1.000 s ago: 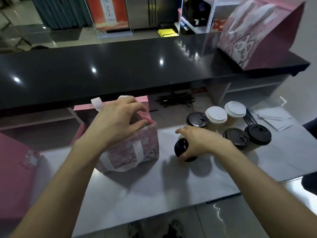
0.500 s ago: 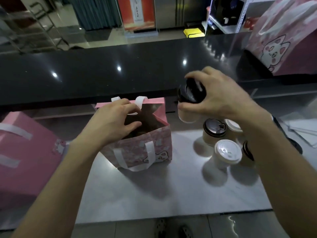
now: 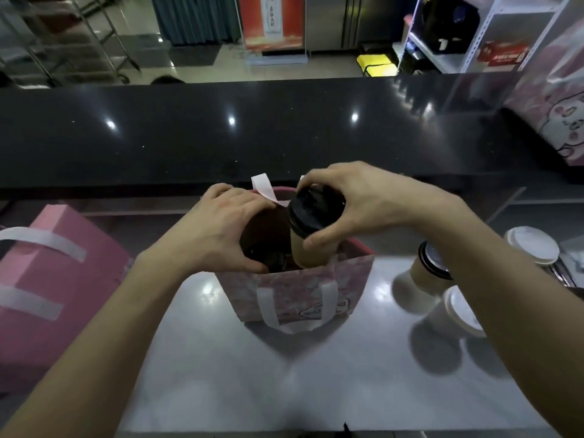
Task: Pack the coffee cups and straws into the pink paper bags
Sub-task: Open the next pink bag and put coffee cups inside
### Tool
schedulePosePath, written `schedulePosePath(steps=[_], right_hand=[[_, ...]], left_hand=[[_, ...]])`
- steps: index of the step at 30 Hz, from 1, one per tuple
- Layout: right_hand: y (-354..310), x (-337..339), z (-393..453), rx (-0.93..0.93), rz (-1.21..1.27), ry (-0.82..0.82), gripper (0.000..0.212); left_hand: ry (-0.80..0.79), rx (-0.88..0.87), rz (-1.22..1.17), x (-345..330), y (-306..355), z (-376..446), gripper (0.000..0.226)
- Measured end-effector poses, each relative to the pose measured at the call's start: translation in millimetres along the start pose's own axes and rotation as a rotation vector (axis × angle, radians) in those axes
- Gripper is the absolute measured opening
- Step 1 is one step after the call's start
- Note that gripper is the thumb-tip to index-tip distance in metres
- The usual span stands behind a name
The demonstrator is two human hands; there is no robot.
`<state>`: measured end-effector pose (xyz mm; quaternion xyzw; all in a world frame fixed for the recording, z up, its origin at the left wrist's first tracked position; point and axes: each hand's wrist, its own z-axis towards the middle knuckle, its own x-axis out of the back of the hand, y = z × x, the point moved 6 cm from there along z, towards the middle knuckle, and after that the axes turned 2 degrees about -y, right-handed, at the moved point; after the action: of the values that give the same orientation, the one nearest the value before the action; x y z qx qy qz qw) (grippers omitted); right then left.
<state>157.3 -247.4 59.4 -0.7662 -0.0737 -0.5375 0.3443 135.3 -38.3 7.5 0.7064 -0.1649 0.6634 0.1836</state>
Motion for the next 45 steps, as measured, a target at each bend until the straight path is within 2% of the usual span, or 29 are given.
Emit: schedulePosePath(steps=[2,4,11,17,21,26,31,36,45], right_hand=[[7,-12,13,-0.015,-0.044,-0.052,0.084],[16,-21,21,-0.046,-0.074,-0.063,0.088],[33,-49,41,-0.103,-0.303,-0.095,0.109],[23,-55,53,-0.039,-0.330,-0.084,0.100],[25,-53,54,-0.113,-0.376,-0.101,0.085],[29,-57,58,-0.157,-0.484,-0.125,0.106],[25,-82,55,-0.104,-0.619,-0.173,0.093],[27,-104,54,-0.103,-0.687,-0.219,0.098],[36,-117,55,-0.076,-0.727,-0.152,0.086]], left_hand=[[-0.025,-0.011,-0.030,-6,-5,-1,0.128],[-0.018,-0.025,-0.071,-9,-8,0,0.142],[-0.040,-0.056,-0.092,-19,-11,8,0.156],[-0.110,-0.033,-0.119,-26,-10,10,0.168],[-0.126,-0.021,-0.103,-28,-10,9,0.173],[-0.130,-0.021,-0.099,-29,-10,7,0.175],[-0.126,-0.026,-0.102,-31,-11,5,0.174],[-0.116,-0.029,-0.106,-31,-10,4,0.176],[-0.108,-0.043,-0.105,-33,-6,3,0.176]])
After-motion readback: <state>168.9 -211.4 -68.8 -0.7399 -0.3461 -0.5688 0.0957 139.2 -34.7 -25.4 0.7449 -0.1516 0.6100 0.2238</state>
